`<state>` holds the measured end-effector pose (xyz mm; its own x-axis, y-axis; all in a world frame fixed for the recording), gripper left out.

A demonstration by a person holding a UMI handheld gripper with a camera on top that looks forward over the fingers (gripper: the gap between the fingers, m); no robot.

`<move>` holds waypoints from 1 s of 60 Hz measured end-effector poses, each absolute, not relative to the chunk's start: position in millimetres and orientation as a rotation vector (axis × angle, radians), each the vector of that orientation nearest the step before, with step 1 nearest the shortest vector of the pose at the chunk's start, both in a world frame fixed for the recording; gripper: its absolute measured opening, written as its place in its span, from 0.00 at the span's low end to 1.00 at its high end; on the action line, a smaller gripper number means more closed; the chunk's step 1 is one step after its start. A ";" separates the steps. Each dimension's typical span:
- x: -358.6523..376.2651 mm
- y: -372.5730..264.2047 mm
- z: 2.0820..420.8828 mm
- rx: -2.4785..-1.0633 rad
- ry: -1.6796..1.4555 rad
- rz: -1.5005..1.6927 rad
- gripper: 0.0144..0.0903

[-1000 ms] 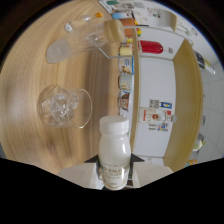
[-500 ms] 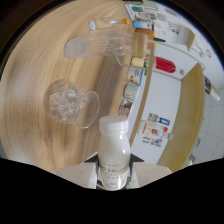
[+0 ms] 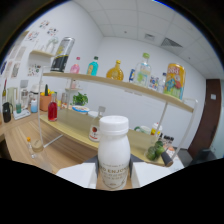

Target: Make me a cup of Mount Fuji.

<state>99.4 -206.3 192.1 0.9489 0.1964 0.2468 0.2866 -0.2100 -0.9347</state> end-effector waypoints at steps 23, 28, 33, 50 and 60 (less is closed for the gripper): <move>130.6 -196.5 76.6 -1.981 -0.075 0.066 0.44; 135.1 -197.3 67.6 -1.994 -0.070 0.059 0.45; 136.9 -201.1 63.2 -1.997 -0.074 0.053 0.45; 142.0 -224.0 58.7 -2.041 -0.037 0.054 0.49; 144.7 -236.3 83.5 -2.057 -0.011 -0.018 0.95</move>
<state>144.7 -236.3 83.5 0.9998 0.0000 0.0175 0.0154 -0.4671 -0.8841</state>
